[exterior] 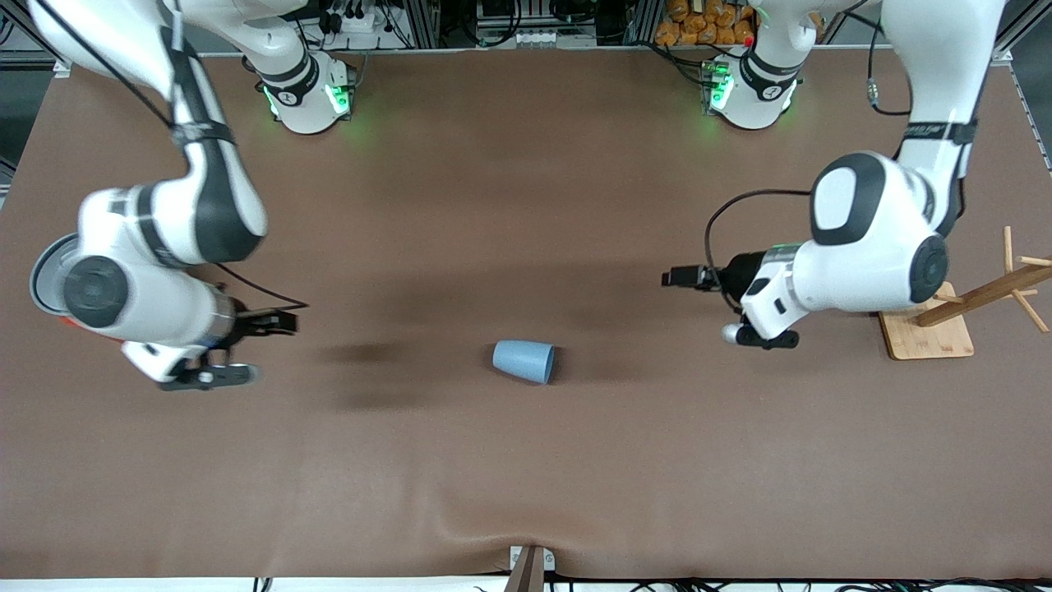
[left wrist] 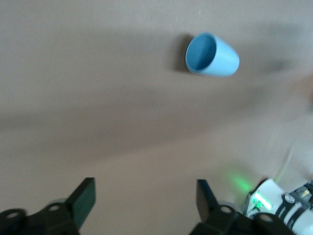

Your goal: Flip cup

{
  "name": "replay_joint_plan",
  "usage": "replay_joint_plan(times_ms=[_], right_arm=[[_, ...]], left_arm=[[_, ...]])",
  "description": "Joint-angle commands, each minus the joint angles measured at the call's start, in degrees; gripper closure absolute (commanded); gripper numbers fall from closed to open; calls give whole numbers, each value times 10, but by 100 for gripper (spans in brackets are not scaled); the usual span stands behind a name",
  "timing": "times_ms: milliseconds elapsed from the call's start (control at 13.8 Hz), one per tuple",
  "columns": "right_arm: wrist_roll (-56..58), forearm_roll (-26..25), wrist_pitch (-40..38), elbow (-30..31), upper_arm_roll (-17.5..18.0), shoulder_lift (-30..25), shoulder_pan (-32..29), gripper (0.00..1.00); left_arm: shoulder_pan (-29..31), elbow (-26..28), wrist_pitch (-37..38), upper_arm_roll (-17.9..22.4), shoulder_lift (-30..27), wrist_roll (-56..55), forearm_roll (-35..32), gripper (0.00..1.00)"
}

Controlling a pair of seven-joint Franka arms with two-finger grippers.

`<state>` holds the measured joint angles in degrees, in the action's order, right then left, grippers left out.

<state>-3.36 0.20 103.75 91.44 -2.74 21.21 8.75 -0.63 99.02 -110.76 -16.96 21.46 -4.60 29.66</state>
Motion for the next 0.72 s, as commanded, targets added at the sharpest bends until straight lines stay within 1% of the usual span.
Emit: replay_joint_plan(times_ms=[0, 145, 290, 362, 435, 507, 652], right_arm=[[-4, 9, 0, 97, 12, -117, -40, 0], [30, 8, -39, 95, 11, -154, -58, 0], [62, 0, -71, 88, 5, -182, -69, 0], [63, 0, -88, 85, 0, -190, -71, 0], [63, 0, -111, 68, -2, -196, -72, 0], [56, 0, -137, 39, -2, -196, -73, 0], [56, 0, -168, -12, 1, -191, -89, 0]], left_arm=[[-19, -40, -55, 0, 61, 8, 27, 5], [-33, -82, -75, 0, 113, 16, 40, 5], [-48, -116, -86, 0, 155, 33, 71, 5], [-52, -132, -103, 0, 176, 41, 99, 6], [-53, -144, -117, 0, 192, 43, 137, 6], [-68, -158, -133, 1, 207, 55, 166, 8], [-84, -174, -177, 1, 233, 72, 188, 11]])
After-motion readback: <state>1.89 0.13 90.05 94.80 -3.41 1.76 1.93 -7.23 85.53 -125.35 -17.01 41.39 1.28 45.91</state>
